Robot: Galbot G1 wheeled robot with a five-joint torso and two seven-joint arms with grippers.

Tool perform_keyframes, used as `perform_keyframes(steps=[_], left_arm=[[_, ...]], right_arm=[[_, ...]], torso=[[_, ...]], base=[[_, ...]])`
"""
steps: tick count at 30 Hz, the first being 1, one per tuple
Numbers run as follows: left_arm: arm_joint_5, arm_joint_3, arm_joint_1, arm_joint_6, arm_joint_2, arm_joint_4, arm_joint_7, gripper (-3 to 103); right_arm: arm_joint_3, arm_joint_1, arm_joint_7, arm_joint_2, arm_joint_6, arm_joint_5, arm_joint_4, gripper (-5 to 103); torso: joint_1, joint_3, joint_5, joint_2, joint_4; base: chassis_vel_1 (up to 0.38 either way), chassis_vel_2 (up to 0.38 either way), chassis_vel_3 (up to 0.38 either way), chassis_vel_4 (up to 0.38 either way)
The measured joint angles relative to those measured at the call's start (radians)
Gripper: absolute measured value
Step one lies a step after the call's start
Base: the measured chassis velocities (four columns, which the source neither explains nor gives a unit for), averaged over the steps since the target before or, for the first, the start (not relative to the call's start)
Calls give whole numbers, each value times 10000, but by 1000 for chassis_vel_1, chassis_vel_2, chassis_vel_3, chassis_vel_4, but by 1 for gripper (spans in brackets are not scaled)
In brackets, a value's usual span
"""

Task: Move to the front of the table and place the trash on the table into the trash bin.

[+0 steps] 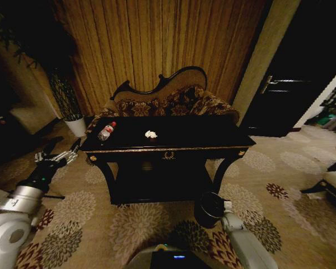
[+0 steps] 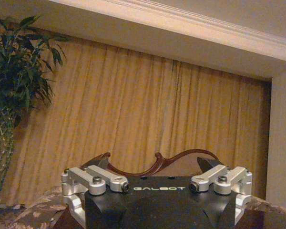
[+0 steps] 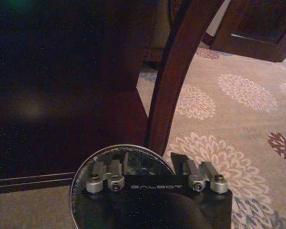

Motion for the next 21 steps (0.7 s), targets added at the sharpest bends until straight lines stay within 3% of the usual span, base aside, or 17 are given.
perform_keyframes(steps=[3,6,8,11,14,21], left_arm=[[0,1,11,-1,-13,9,0,100],[8,5,37,-6,-42,19,2,100],[10,5,36,-8,-47,21,4,100],[13,7,33,-11,-61,17,8,100],[14,7,32,-15,-65,16,8,100],[15,-13,23,-21,-65,15,12,100]], right_arm=[[9,-17,0,-3,3,33,38,61],[17,-62,-7,-9,6,89,131,77],[16,-68,-8,-9,6,99,144,77],[19,-72,-11,10,7,120,160,94],[29,-108,-27,12,7,259,240,99],[85,-204,-72,49,-3,454,365,100]], torso=[[0,0,0,-1,0],[0,0,0,0,0],[0,0,0,0,0],[0,0,0,0,1],[0,0,-1,0,0],[0,0,0,0,0]], base=[[0,0,0,0],[0,0,0,0],[0,0,0,0],[0,0,0,0],[0,0,0,0],[0,0,0,0]])
